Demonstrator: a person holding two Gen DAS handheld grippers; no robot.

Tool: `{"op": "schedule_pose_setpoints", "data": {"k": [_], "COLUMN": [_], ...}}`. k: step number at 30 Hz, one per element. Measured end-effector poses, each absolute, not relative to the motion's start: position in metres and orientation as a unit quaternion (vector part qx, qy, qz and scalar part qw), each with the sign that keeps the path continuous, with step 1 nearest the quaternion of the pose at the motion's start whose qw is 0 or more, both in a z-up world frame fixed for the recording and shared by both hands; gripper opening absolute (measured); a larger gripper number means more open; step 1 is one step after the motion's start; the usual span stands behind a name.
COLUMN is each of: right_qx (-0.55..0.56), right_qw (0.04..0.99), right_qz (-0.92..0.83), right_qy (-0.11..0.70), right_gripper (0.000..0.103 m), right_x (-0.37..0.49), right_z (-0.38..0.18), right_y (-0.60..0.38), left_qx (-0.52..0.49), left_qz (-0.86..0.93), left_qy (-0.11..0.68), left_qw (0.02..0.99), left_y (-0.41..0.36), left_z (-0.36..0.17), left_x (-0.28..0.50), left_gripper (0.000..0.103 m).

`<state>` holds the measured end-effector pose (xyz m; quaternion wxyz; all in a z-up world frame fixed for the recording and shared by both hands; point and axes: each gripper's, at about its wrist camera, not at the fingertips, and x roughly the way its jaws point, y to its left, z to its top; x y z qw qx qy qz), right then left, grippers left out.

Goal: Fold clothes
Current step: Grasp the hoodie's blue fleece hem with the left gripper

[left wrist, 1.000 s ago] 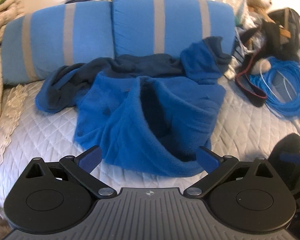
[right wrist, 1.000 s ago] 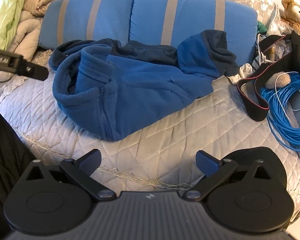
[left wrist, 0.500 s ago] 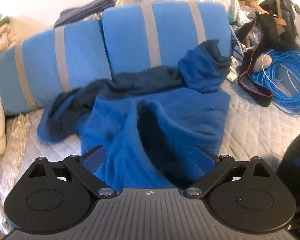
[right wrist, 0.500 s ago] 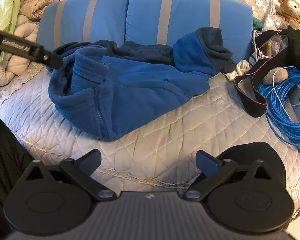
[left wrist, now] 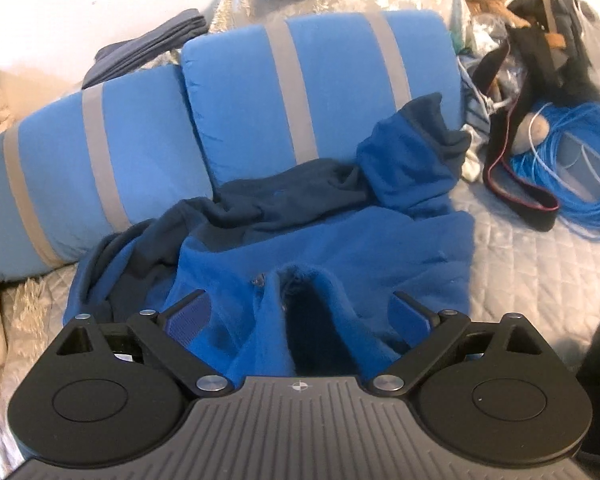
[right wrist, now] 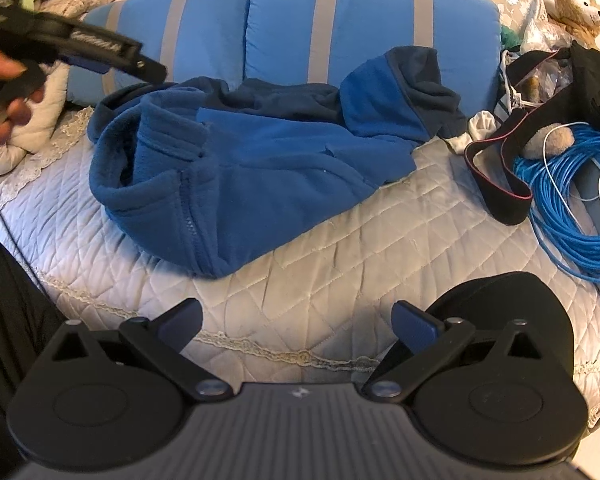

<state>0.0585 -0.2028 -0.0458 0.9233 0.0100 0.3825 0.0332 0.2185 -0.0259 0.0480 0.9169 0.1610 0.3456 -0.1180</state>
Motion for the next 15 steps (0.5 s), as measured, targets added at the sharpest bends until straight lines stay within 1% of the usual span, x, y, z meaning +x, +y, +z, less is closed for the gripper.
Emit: {"op": "schedule_pose_setpoints", "data": {"k": [4, 11, 13, 15], "right_qx": [0.012, 0.018, 0.02, 0.021], "right_qw": [0.923, 0.922, 0.922, 0.921], "right_qz": [0.034, 0.03, 0.03, 0.029], "right_qy": [0.382, 0.387, 0.387, 0.387], "right_gripper": [0.103, 0.103, 0.103, 0.103], "right_x": [0.058, 0.058, 0.058, 0.057], "right_z": [-0.046, -0.047, -0.047, -0.047], "right_y": [-0.204, -0.207, -0.208, -0.209], "left_qx": [0.17, 0.134, 0.117, 0.107], "left_qz": [-0.127, -0.127, -0.129, -0.131], "left_qy": [0.368, 0.453, 0.473, 0.491], "left_qw": [0.905, 0.872, 0.864, 0.855], "left_y": [-0.032, -0.032, -0.03, -0.03], "left_z": [0.045, 0.033, 0.031, 0.027], "left_x": [0.243, 0.297, 0.311, 0.321], "left_gripper": [0.095, 0.095, 0.093, 0.09]}}
